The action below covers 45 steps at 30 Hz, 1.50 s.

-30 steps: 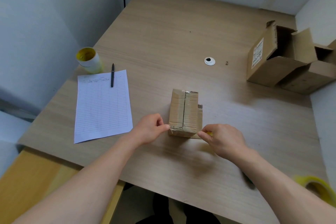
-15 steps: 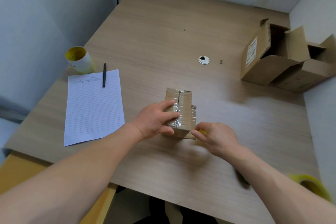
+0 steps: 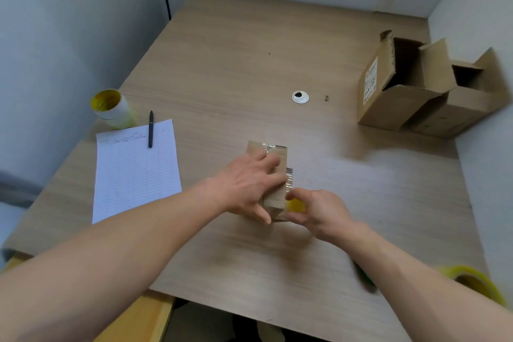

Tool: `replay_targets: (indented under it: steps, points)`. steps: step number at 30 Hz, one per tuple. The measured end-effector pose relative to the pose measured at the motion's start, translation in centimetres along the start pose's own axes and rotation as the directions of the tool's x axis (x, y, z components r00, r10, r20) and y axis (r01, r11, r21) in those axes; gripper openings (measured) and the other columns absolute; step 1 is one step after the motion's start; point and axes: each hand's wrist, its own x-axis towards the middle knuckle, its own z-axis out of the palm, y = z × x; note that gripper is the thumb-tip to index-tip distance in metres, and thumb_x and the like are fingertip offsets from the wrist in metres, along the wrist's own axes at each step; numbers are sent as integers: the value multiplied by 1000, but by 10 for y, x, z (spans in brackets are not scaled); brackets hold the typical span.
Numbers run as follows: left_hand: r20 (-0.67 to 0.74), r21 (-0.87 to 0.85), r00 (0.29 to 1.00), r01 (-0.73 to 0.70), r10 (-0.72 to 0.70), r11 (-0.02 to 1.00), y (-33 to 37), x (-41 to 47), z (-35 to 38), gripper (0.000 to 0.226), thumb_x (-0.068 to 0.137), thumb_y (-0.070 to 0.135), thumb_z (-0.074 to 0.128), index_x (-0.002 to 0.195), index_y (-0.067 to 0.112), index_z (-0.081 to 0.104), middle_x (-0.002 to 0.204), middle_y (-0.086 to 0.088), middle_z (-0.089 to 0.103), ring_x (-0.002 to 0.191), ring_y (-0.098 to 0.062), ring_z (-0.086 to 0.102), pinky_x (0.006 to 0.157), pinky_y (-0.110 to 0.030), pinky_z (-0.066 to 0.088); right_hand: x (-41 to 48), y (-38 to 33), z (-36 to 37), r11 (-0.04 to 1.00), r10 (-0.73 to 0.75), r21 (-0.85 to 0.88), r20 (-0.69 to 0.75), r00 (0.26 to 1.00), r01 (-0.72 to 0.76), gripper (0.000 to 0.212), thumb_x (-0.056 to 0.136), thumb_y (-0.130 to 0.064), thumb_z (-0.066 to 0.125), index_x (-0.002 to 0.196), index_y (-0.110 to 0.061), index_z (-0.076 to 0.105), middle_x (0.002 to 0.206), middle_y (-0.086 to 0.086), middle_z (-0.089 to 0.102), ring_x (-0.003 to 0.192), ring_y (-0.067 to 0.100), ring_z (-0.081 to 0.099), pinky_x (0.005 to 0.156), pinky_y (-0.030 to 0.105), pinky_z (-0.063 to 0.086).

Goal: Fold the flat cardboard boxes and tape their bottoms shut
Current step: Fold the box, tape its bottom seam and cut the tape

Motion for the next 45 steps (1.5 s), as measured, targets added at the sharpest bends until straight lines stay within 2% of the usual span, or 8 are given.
replay_targets:
  steps: [6,11,15,18,20,31,38,45]
  points:
    - [31,-90,997,-69,72,994,18,18,5,63,80,71,57,130,33,48,131,6,48,108,-23,49,79,-35,45,-4,11,9,982,-8,190,73,997,-6,54,83,-58,64,132,-37,53,118,-3,69,109,23,62,84,32,48]
    - [120,-180,993,39,-17,983,18,29,4,90,69,63,68,144,31,32,141,5,49,121,-24,53,95,-39,48,-11,28,3,830,58,531,223,973,-172,84,62,-34,53,146,-31,44,101,-7,64,92,14,60,77,24,46]
    - [157,-228,985,103,-68,968,22,33,1,100,69,70,70,150,33,24,140,7,51,124,-22,53,93,-35,45,-11,39,-14,937,19,331,262,965,-109,66,73,-28,63,139,-28,51,101,-7,67,93,17,62,78,26,45]
    - [157,-287,983,142,-100,947,26,40,-3,84,82,69,58,151,41,21,137,7,53,124,-22,52,88,-34,41,-7,35,-36,975,-129,-175,75,989,140,35,86,-33,54,120,-35,59,115,-10,64,112,18,58,93,37,38]
    - [147,-298,982,161,-121,941,28,45,-6,73,87,64,53,150,46,21,133,5,56,120,-23,55,81,-34,39,-3,28,-45,946,-198,-263,-8,980,189,28,90,-32,54,117,-35,59,118,-10,61,115,19,55,98,43,33]
    - [236,-329,901,428,-365,842,40,58,-13,29,76,55,71,101,40,69,90,4,65,99,-24,63,68,-27,37,-1,19,-39,951,-293,-204,-343,892,234,32,75,-21,69,81,-33,40,75,-6,64,76,28,61,66,38,36]
    - [295,-439,831,557,-472,706,42,62,-4,34,69,40,85,56,32,54,75,4,63,90,-23,66,69,-26,44,-3,9,-28,948,-298,-250,-468,832,199,25,66,-17,77,77,-23,55,68,-5,65,67,27,61,65,36,32]
    - [267,-548,817,565,-511,617,44,57,5,18,71,36,85,85,39,74,72,10,63,87,-17,68,70,-25,47,-16,13,-19,979,-163,-12,-657,736,206,29,70,-24,70,97,-18,63,94,2,67,91,27,61,77,40,45]
